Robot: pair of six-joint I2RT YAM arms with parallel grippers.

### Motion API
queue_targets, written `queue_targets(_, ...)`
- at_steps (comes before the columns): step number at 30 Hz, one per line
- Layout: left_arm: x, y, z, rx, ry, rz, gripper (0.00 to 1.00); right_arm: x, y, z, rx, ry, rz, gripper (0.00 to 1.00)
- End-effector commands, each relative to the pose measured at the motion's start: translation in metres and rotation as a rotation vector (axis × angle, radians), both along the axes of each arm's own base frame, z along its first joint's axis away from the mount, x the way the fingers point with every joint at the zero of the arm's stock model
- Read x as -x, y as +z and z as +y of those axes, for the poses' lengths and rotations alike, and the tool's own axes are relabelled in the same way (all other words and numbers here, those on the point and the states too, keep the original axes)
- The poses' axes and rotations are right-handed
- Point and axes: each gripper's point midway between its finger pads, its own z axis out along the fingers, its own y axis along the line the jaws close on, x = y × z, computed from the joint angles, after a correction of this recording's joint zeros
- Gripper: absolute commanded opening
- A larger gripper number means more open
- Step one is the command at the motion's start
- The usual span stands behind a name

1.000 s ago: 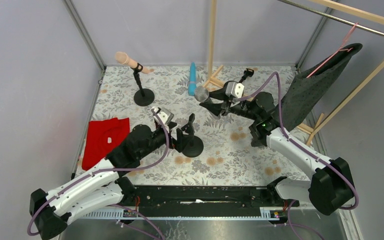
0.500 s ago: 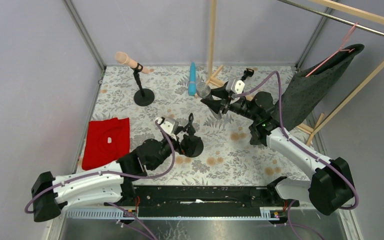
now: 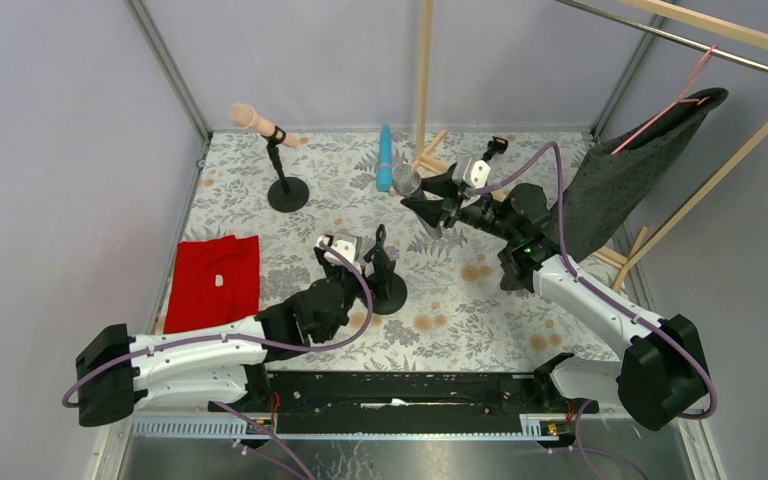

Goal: Attach the microphones to the stand

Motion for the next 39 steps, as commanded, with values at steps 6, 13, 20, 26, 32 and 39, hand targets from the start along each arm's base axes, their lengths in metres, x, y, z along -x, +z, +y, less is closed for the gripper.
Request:
queue_targets(6,-0.001,0.035,0.011,0.077,0.033,-0.073,0.87,0.006,0.031,0.002,-0.048,0.031,-0.091,0.00)
queue_targets(13,0.017,0.042,0.013,0.059,-0.109,-0.175,0.84,0.007,0.036,0.004,-0.064,0.054,-0.094,0.00)
queue_targets(20,0.023,0.037,0.012,0.063,-0.155,-0.190,0.98,0.010,0.040,0.006,-0.078,0.069,-0.090,0.00)
queue_targets(26,0.025,0.058,0.001,0.131,-0.182,-0.201,0.99,0.011,0.037,0.005,-0.076,0.069,-0.080,0.00)
queue_targets(32,0.008,0.055,-0.003,0.096,-0.089,-0.164,0.98,0.011,0.036,0.004,-0.070,0.063,-0.083,0.00)
queue_targets(39,0.004,0.033,-0.007,0.068,-0.065,-0.122,0.83,0.018,0.042,0.006,-0.075,0.102,-0.118,0.00)
